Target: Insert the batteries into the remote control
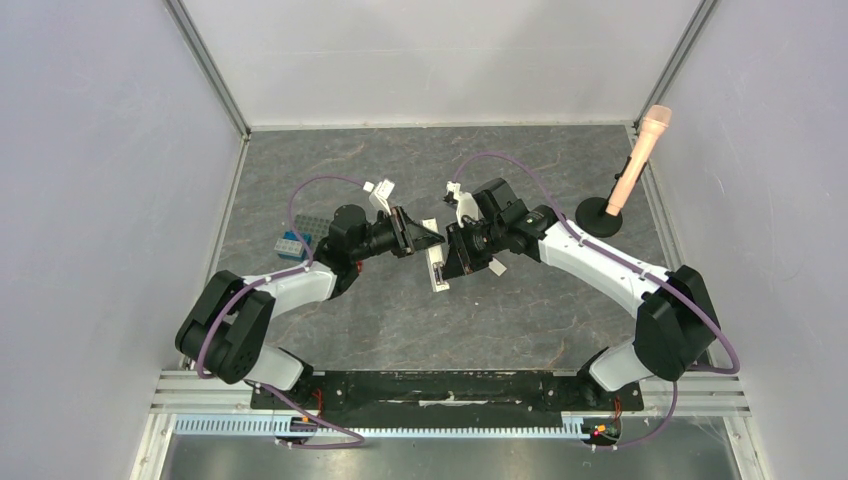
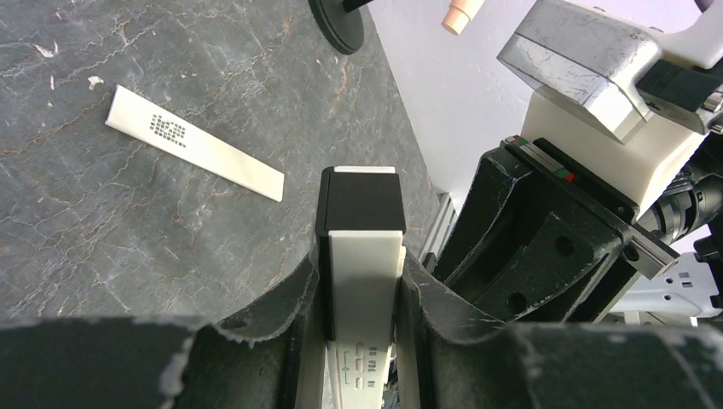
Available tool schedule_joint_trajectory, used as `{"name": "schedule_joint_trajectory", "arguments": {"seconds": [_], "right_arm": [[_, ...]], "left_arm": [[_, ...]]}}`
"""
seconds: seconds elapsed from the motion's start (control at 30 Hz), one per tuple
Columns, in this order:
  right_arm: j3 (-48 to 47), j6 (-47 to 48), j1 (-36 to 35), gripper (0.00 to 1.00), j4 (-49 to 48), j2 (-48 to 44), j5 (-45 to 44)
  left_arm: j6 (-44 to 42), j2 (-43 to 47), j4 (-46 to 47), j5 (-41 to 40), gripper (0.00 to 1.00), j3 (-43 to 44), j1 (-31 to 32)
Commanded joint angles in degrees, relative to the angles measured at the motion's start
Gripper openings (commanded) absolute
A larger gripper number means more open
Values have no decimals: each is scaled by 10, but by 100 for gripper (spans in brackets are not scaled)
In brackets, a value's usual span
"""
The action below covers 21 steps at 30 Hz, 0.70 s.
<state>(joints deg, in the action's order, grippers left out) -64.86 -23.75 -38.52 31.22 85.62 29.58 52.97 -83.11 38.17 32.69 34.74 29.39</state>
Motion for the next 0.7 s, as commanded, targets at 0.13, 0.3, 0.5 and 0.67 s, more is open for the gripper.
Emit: {"name": "schedule_joint_trajectory", "arguments": {"seconds": [0.13,0.3,0.5,0.67], "right_arm": [[-12,2,-5,12,4,2,-12],[-13,-3,-4,12,-2,-3,-14],[-15,-7,-4,5,-4,-4,-16],[-23,-10,-4,2,5,1,-1]], "left_arm": [[28,-2,87,-11,2,1,4],[17,0,67,-25,2,1,4],[2,5,48,-34,2,1,4],[-22,10,33,-43,2,0,4]]}}
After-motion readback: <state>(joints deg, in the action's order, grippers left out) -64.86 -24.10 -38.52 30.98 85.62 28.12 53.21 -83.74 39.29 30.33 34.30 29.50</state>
